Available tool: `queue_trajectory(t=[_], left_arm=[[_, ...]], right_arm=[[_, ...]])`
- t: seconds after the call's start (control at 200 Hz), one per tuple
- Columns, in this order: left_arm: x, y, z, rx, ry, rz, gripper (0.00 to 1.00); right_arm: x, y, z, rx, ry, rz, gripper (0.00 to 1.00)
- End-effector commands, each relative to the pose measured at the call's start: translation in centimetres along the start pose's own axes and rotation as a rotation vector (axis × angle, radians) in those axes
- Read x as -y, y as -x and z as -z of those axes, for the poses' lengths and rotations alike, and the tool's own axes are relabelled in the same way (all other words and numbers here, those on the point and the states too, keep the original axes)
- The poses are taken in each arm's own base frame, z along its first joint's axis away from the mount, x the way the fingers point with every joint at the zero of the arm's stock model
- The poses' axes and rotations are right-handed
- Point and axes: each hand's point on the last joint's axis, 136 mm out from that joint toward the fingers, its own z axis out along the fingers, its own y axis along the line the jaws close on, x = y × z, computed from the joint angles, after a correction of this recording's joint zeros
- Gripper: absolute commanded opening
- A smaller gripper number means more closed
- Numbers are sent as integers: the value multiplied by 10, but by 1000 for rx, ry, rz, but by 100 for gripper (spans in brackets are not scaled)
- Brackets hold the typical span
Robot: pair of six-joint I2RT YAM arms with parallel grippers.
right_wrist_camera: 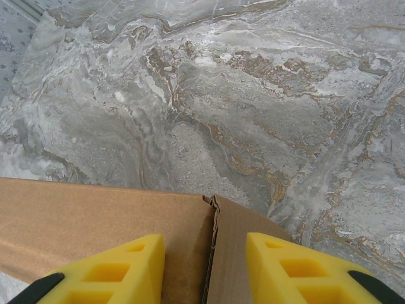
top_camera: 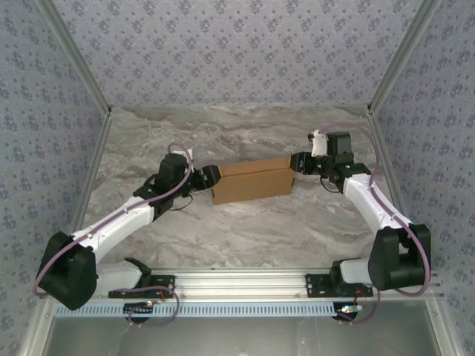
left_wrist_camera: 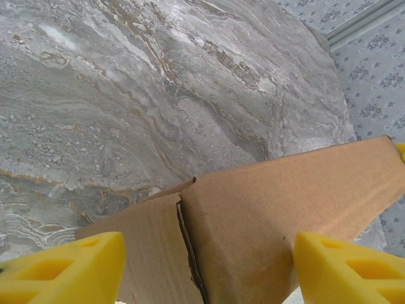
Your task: Fold the paper box
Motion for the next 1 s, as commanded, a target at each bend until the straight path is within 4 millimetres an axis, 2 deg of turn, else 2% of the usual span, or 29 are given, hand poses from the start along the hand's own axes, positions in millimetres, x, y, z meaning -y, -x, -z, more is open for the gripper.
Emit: queue_trajectory(t=[0.0, 0.12, 0.255, 0.345, 0.455, 0.625, 0.725, 0.855, 0.994], left_arm=[[15, 5, 11, -6, -62, 13, 71], [8, -1, 15, -12, -64, 49, 70], [-16, -14, 14, -35, -11, 94, 56], [-32, -25, 9, -63, 21, 116, 47], [-41, -41, 3, -102, 28, 138, 39], [-60, -63, -1, -140, 58, 170, 33], [-56, -57, -2, -120, 46, 165, 32], [-43, -38, -2, -82, 23, 146, 32], [-31, -30, -4, -81, -12, 144, 35]], right_arm=[[32, -58, -6, -182, -133, -86, 39], [32, -58, -6, -182, -137, -81, 39], [34, -61, -7, -188, -149, -80, 39], [37, -67, -9, -202, -156, -86, 39], [40, -75, -11, -217, -160, -99, 38], [44, -95, -15, -243, -157, -135, 35], [44, -99, -17, -242, -137, -165, 31], [32, -90, -19, -218, -72, -190, 28], [24, -83, -16, -199, -38, -192, 28]])
